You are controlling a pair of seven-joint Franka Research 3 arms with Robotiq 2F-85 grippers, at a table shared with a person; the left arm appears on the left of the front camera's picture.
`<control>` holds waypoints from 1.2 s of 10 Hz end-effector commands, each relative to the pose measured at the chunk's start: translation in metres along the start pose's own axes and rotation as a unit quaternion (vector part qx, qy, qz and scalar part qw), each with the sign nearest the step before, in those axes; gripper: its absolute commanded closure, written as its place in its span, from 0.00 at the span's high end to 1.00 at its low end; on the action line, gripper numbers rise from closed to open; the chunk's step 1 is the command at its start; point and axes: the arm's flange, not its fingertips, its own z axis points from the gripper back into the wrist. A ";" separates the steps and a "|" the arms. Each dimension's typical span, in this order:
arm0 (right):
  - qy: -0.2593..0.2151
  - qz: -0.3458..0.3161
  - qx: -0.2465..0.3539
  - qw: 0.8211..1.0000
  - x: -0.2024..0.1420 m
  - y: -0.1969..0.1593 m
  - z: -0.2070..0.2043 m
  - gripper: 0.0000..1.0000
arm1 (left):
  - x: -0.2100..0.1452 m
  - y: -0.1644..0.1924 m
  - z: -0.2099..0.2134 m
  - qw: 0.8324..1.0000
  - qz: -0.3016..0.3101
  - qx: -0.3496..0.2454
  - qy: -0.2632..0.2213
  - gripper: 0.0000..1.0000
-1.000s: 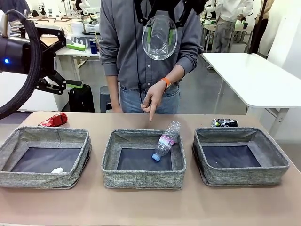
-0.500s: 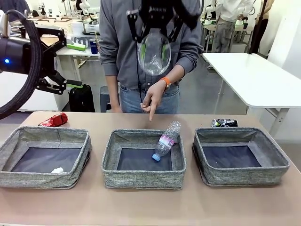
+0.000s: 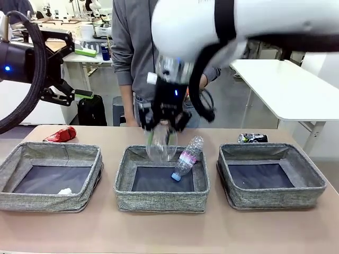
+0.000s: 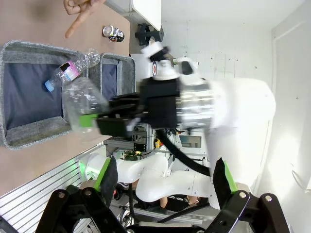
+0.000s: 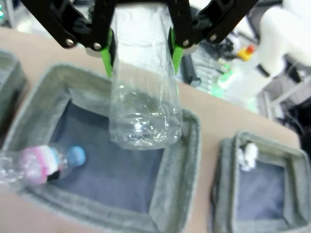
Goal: Sort the waste into the appropriate baskets.
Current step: Place the picked waste into the Fabric basket indicated by the person.
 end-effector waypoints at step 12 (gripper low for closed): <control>-0.064 -0.006 0.018 0.998 -0.003 -0.029 -0.010 1.00 | -0.001 -0.001 0.000 1.000 0.004 -0.002 0.001 1.00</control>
